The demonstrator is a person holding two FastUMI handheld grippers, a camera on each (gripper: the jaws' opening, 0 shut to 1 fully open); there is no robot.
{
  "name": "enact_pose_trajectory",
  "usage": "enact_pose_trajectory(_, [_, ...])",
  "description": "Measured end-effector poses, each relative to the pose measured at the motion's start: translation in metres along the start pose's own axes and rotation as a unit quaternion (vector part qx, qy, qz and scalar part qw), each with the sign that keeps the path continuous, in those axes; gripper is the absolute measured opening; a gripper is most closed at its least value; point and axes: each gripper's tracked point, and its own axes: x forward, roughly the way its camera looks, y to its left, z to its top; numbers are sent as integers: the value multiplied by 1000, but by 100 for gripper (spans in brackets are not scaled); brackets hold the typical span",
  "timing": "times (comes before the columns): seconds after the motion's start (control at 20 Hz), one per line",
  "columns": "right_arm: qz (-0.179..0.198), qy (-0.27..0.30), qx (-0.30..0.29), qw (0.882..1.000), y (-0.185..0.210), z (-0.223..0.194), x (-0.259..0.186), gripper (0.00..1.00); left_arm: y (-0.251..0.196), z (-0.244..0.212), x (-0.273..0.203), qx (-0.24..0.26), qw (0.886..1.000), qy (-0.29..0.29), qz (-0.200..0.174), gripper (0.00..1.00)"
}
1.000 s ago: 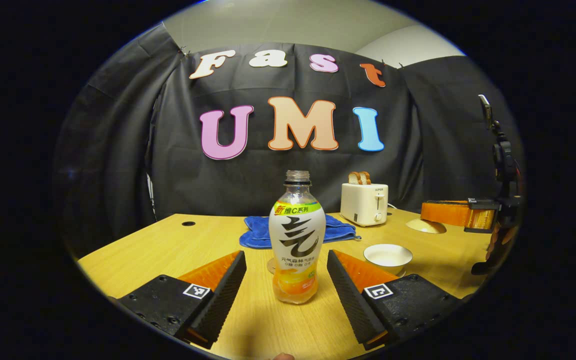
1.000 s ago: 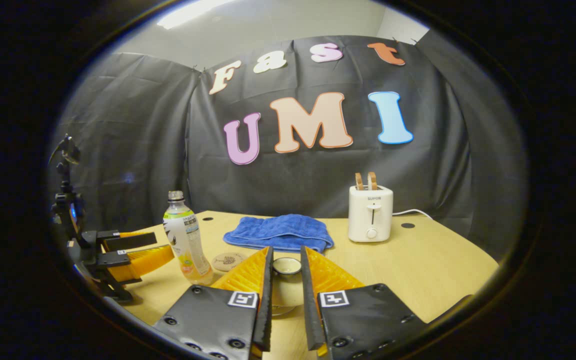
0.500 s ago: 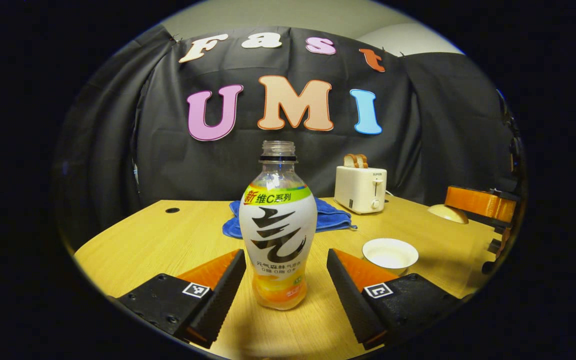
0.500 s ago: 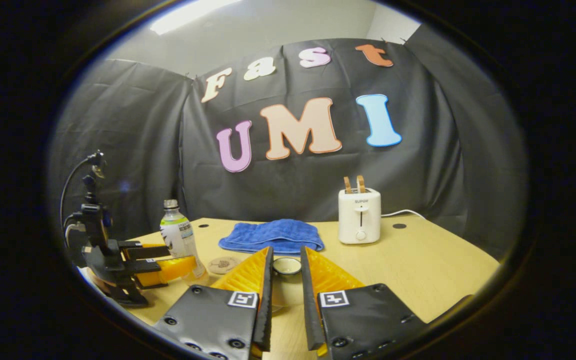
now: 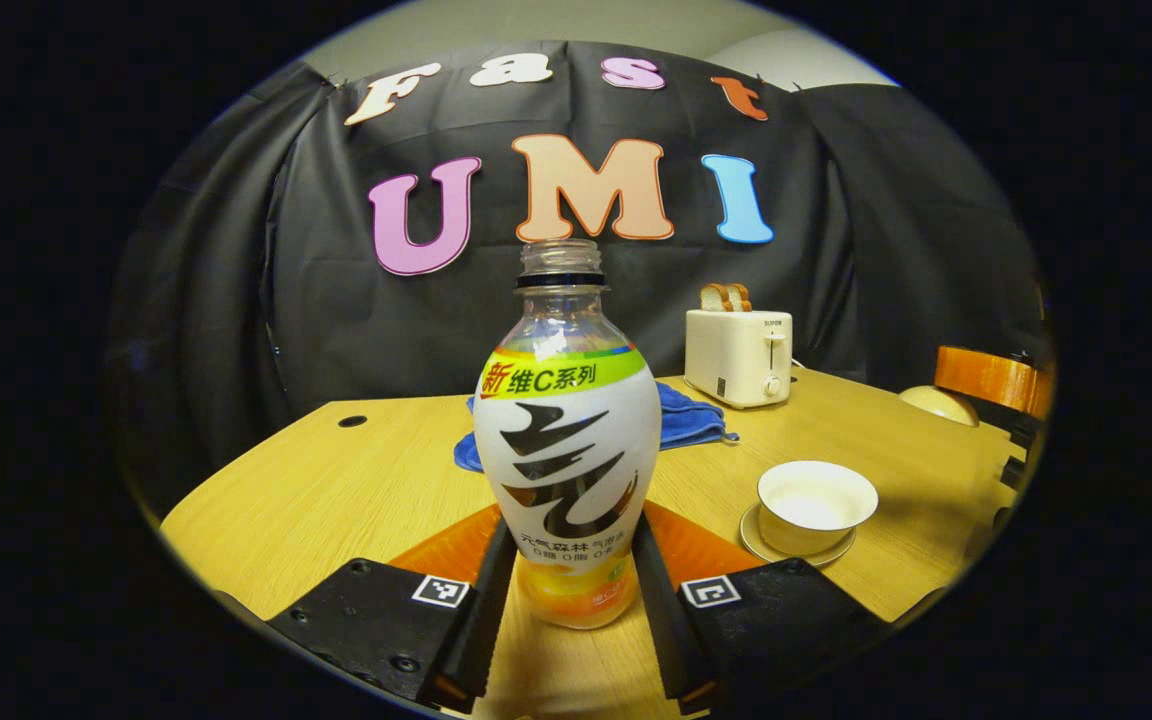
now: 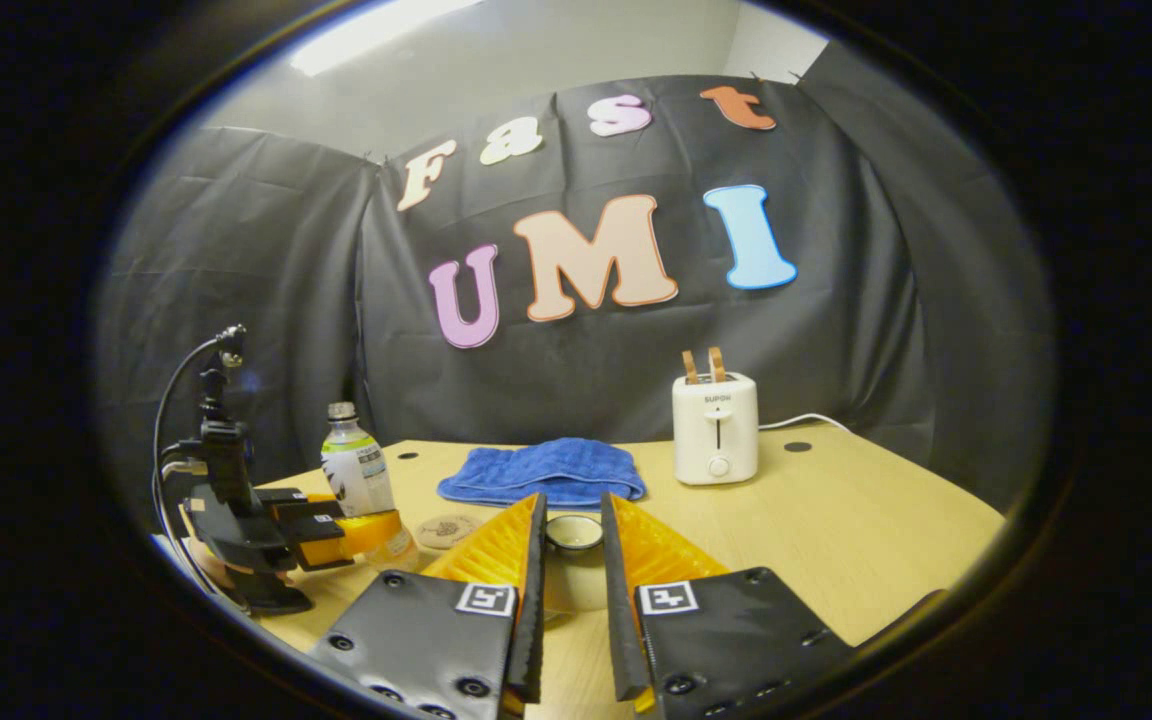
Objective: Open the teacup lid with one hand, grasp the water bottle and pour water into the teacup with the other hand; after pouring, place the water bottle on the coaster and then close the teacup lid.
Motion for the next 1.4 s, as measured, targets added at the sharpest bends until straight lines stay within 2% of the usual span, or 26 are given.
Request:
enact_pose_trajectory(0.25, [4, 5, 4, 1000, 0, -3, 0, 31, 0, 3, 2, 43, 999, 11, 6, 53])
enact_pose_trajectory(0.4, [3, 8, 5, 1000, -1, -5, 1, 29, 1, 14, 1, 103, 995, 5, 15, 53])
enact_pose_trajectory(0.6, [-3, 10, 8, 1000, -7, -6, 1, 30, 2, 23, 2, 195, 980, 3, 26, 53])
enact_pose_trajectory(0.95, [-11, 7, 10, 1000, -16, -2, -1, 30, 7, 11, 9, 333, 942, 38, 39, 53])
enact_pose_trajectory(1.4, [-25, 3, 14, 1000, -28, 3, -2, 30, -4, -9, 13, 475, 877, 61, 27, 53])
